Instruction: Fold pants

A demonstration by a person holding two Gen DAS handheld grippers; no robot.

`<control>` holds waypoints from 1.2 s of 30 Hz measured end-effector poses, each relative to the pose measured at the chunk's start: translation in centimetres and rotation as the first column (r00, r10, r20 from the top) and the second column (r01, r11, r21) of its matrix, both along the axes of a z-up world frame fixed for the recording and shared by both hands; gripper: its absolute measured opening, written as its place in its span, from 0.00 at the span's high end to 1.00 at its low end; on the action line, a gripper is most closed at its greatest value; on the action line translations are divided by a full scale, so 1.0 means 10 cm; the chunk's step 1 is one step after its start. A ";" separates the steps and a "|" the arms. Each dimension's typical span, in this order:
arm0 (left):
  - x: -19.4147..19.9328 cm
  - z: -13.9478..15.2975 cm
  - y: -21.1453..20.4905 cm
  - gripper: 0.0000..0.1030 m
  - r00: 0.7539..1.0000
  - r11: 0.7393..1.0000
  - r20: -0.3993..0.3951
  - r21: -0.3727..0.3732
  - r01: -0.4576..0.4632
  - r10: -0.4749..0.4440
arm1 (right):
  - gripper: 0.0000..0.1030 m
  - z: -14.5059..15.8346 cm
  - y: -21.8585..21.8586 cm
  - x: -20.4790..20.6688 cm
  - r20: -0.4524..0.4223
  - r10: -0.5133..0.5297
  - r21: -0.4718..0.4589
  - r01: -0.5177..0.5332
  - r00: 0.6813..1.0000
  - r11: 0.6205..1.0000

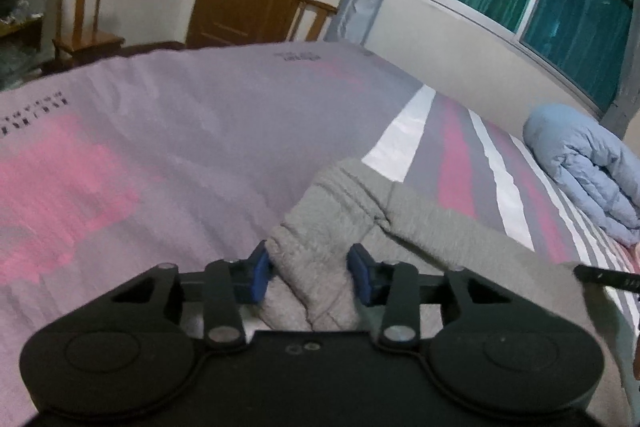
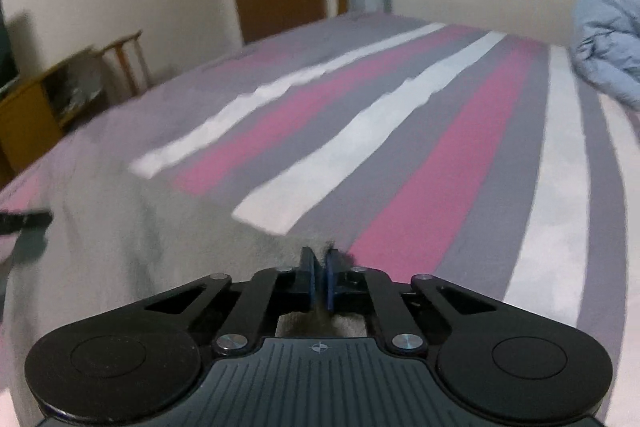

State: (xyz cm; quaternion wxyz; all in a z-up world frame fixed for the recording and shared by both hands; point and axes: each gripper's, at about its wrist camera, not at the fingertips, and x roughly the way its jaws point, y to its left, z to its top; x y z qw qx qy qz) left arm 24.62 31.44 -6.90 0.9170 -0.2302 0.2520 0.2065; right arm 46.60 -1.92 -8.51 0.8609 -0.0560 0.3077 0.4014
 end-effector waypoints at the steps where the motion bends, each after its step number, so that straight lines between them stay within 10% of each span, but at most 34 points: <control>1: 0.01 0.01 -0.01 0.71 1.000 1.000 -0.004 0.009 -0.006 0.006 | 0.96 0.02 0.00 0.01 0.014 -0.016 0.009 0.016 1.000 1.000; 8: 0.13 -0.09 0.00 0.68 0.999 0.999 -0.053 0.046 -0.005 0.007 | 0.96 -0.35 0.14 0.14 -0.019 -0.114 -0.082 0.112 0.993 0.990; 11: 0.05 0.00 0.04 0.47 0.999 0.999 -0.045 0.047 -0.017 0.019 | 0.96 -0.21 -0.03 0.13 -0.033 -0.175 -0.002 0.175 0.984 0.985; 15: -0.20 0.19 -0.01 0.38 0.998 0.992 -0.008 0.110 -0.068 0.069 | 0.96 0.12 -0.72 -0.12 -0.019 -0.232 0.162 0.232 0.972 0.959; 20: -0.29 0.32 -0.43 0.35 1.000 0.985 0.026 0.170 0.001 -0.005 | 0.96 0.20 -1.75 -0.64 0.067 -0.367 0.155 0.354 0.928 0.922; 26: 0.02 -0.11 -0.69 0.21 0.989 0.983 -0.147 0.176 0.060 -0.034 | 0.97 -0.24 -2.35 -0.46 -0.147 -0.465 0.036 0.475 0.873 0.879; 33: -0.27 0.08 -0.66 0.19 0.999 0.988 -0.045 0.155 -0.011 0.018 | 0.94 0.27 -3.71 -1.20 -0.085 -0.671 0.247 0.668 0.736 0.702; 35: -0.30 0.03 -0.75 0.13 0.999 0.987 -0.045 0.162 -0.010 0.018 | 0.65 0.29 -4.28 -1.53 -0.126 -0.745 0.307 0.740 0.655 0.598; 36: -0.31 -0.01 -0.79 0.13 0.999 0.988 -0.046 0.155 -0.016 0.023 | 0.31 0.25 -4.60 -1.73 -0.168 -0.786 0.337 0.784 0.595 0.522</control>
